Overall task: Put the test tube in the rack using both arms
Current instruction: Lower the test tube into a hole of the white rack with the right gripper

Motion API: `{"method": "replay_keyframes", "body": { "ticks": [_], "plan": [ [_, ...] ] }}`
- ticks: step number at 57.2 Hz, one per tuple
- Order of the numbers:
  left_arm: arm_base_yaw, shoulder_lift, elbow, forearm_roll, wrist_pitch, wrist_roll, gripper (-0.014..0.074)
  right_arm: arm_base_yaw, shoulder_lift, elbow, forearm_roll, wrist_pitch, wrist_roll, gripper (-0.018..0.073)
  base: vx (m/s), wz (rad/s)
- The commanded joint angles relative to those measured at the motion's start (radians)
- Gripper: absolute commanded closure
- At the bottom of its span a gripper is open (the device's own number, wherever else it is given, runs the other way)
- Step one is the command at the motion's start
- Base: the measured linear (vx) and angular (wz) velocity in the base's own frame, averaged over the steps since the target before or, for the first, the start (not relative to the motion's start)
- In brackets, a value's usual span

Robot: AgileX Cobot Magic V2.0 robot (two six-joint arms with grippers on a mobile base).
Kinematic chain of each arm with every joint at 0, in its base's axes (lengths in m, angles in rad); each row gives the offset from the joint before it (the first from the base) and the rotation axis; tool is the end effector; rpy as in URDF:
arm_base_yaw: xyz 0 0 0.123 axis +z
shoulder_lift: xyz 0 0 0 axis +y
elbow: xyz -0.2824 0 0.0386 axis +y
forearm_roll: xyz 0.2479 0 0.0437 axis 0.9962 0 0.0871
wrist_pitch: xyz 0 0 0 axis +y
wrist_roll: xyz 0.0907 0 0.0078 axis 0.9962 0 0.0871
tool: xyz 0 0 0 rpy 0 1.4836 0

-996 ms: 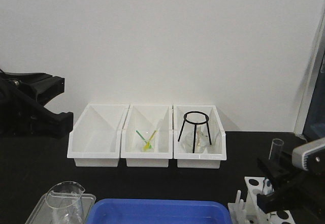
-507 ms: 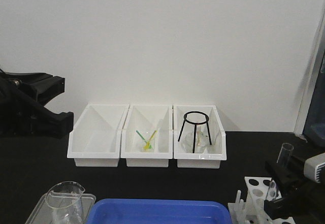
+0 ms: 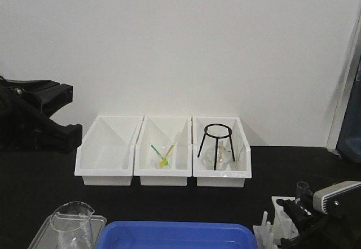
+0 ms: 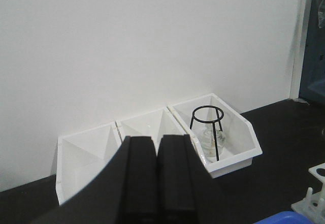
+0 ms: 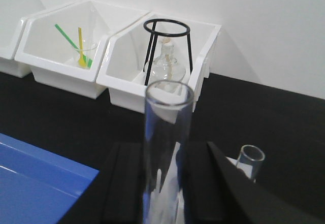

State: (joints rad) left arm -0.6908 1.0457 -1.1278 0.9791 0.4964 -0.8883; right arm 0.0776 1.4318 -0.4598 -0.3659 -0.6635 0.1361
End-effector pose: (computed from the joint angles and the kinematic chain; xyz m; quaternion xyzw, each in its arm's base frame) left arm 0.1912 -0.1112 0.4402 0.1339 0.7341 -0.0673 0.6623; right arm 0.2585 0.0402 0.2054 -0.1594 0.7728 0.0635 0.6110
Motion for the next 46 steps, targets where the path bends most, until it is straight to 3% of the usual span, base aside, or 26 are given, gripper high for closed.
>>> {"method": "replay_keyframes", "body": {
  "ticks": [1,18,46],
  "plan": [
    [0.000,-0.015,-0.033,0.026,-0.049,-0.004,0.0605,-0.007,0.012,-0.026,-0.012,-0.153,-0.008,0.0567,0.00,0.00],
    [0.000,-0.015,-0.033,0.027,-0.049,-0.004,0.0605,-0.007,0.076,-0.026,-0.010,-0.199,-0.008,0.0567,0.00,0.00],
    [0.000,-0.015,-0.033,0.054,-0.049,-0.003,0.0605,-0.007,0.055,-0.026,-0.010,-0.117,0.000,0.0567,0.00,0.00]
  ]
}}
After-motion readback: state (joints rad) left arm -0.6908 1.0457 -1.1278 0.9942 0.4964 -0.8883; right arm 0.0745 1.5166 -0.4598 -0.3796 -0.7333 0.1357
